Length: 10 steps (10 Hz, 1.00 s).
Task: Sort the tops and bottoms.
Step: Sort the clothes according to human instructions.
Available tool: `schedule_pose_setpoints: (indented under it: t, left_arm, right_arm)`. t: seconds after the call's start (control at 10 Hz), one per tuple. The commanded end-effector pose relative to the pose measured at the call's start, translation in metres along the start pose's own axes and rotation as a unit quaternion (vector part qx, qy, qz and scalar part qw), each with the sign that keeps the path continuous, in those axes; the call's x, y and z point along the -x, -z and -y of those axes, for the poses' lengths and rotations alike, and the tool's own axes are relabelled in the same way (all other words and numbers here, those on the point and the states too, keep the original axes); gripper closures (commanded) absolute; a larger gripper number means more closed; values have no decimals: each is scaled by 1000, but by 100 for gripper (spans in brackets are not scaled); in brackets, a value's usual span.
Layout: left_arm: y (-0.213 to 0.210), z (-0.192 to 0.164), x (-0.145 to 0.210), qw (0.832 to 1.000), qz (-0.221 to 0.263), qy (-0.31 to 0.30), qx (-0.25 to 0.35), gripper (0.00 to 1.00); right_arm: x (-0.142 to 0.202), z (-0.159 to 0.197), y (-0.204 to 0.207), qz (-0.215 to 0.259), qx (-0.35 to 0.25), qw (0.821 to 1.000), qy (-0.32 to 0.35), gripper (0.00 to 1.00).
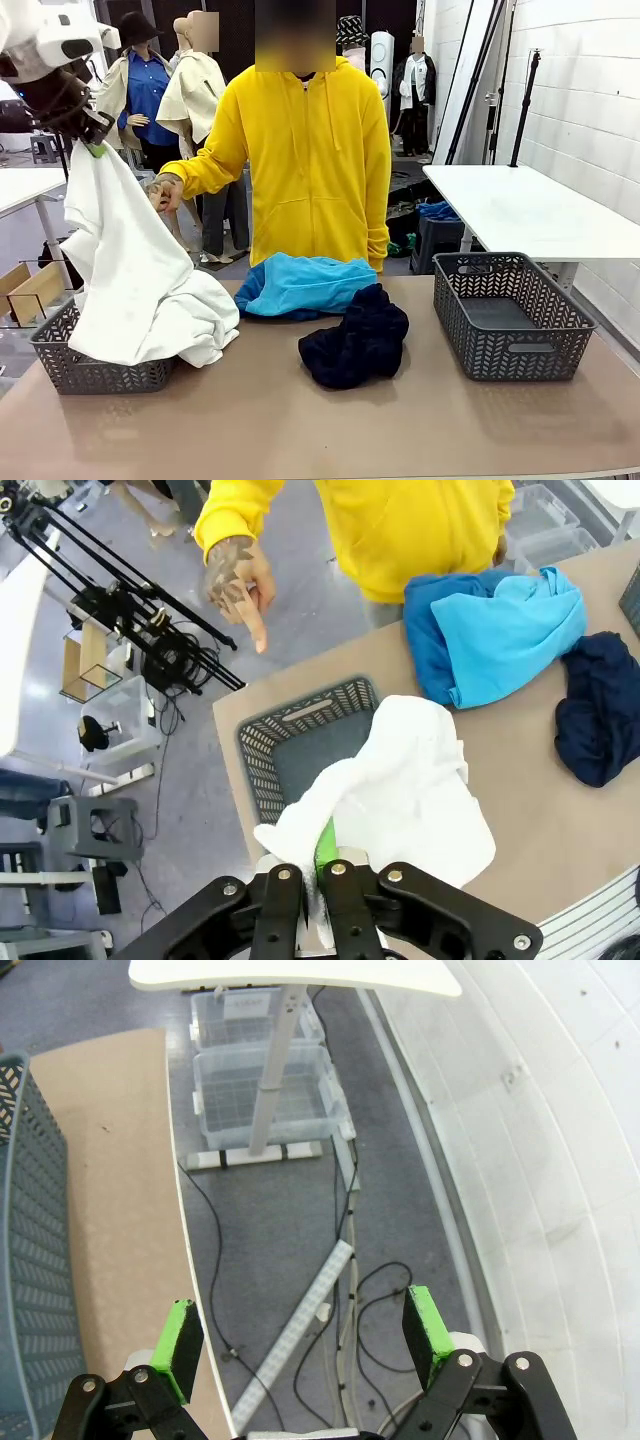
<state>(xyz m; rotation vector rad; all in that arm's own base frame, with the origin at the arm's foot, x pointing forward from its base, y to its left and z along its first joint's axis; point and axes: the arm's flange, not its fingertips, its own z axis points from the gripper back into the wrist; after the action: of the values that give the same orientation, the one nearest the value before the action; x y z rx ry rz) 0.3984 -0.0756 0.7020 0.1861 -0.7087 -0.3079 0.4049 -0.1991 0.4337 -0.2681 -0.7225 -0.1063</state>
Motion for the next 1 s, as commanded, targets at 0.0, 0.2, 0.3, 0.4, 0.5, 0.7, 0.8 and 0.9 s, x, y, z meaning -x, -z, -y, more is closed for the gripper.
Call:
schedule_pose_setpoints:
  t: [0.0, 0.2, 0.3, 0.4, 0.5, 0.7, 0.8, 0.9]
  left_arm:
    - [4, 2, 4, 1000, -3, 1, 1, 100]
    - [73, -20, -21, 998, -60, -16, -14, 100]
    - [105, -37, -24, 994, -93, -41, -26, 100]
    - [132, -49, -22, 992, -119, -42, -2, 100]
    - [157, -54, -19, 990, -138, -43, 4, 100]
    - [220, -42, 13, 977, -203, -33, 60, 100]
    - [239, -25, 38, 973, -216, -12, 82, 100]
    - [251, -11, 56, 972, -210, -14, 105, 100]
  right_arm:
    - [0, 0, 0, -2, 0, 1000, -6, 0]
    - [0, 0, 0, -2, 0, 1000, -6, 0]
    - [0, 0, 0, -2, 0, 1000, -6, 0]
    - [0, 0, 0, -2, 0, 1000, -6, 0]
    - [0, 0, 0, -2, 0, 1000, -6, 0]
    - [0, 0, 0, -2, 0, 1000, -6, 0]
    - [0, 0, 0, -2, 0, 1000, -6, 0]
    - [0, 0, 0, -2, 0, 1000, -6, 0]
